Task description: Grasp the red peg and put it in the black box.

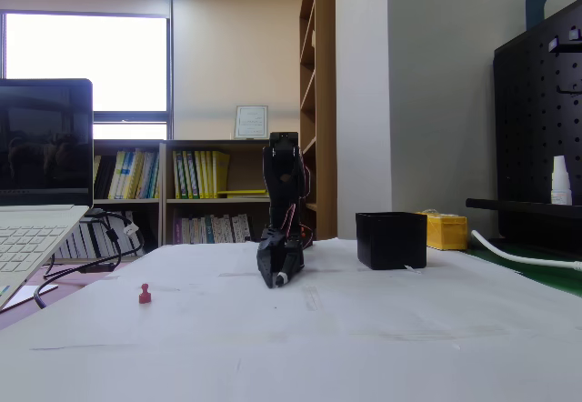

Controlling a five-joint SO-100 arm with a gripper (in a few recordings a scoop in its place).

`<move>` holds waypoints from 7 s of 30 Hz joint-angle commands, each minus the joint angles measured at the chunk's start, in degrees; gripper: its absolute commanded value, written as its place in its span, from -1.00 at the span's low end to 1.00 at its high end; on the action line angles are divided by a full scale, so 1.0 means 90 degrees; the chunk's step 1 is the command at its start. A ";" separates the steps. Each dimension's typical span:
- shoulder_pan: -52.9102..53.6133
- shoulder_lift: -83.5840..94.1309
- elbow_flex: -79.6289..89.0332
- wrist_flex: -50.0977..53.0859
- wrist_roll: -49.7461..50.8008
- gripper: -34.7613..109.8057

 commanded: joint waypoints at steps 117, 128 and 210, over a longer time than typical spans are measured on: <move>0.2988 -0.0127 0.3398 0.4355 -0.0576 0.06; 0.2812 0.0020 0.3613 0.4355 -0.0518 0.06; 0.2578 -0.0010 0.3477 0.4365 -0.0449 -0.44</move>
